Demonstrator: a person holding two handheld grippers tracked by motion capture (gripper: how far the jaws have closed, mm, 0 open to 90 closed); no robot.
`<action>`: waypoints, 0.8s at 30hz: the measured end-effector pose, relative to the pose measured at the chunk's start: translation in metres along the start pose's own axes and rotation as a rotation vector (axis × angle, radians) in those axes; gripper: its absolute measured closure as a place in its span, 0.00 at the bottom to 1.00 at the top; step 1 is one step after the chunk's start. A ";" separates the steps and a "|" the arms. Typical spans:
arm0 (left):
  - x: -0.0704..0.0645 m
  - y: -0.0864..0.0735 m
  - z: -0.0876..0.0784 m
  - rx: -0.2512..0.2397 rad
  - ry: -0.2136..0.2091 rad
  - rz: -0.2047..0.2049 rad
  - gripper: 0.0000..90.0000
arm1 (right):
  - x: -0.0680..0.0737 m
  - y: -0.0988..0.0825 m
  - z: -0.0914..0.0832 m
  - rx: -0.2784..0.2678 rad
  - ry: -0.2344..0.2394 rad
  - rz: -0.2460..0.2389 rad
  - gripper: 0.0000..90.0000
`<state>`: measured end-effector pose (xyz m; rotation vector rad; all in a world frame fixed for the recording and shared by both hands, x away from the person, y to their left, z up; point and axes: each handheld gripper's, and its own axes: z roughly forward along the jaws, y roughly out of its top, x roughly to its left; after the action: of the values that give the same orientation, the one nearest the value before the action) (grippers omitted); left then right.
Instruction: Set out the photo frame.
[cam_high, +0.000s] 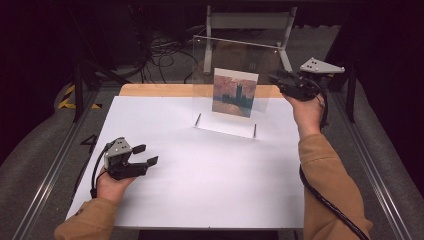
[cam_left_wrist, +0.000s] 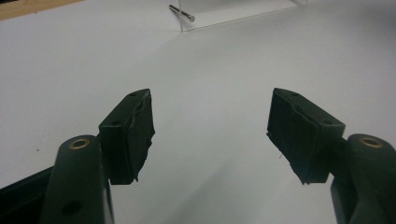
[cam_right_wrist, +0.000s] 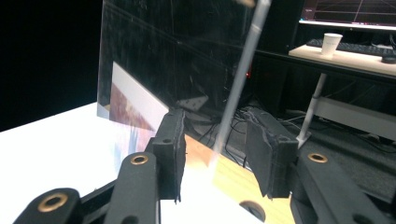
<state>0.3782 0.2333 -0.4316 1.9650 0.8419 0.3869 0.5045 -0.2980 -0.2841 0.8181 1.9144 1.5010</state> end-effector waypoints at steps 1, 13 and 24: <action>-0.001 0.000 0.001 -0.001 -0.001 -0.011 0.35 | 0.000 -0.002 -0.003 0.006 0.002 -0.002 0.68; -0.005 0.004 0.008 0.012 -0.022 0.002 0.35 | 0.026 -0.023 -0.039 0.148 0.071 -0.088 0.98; -0.007 0.004 0.010 0.021 -0.044 0.031 0.34 | 0.047 -0.063 -0.036 0.303 0.185 -0.093 0.99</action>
<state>0.3804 0.2206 -0.4326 2.0009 0.7914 0.3523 0.4397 -0.2971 -0.3405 0.7262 2.3229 1.2869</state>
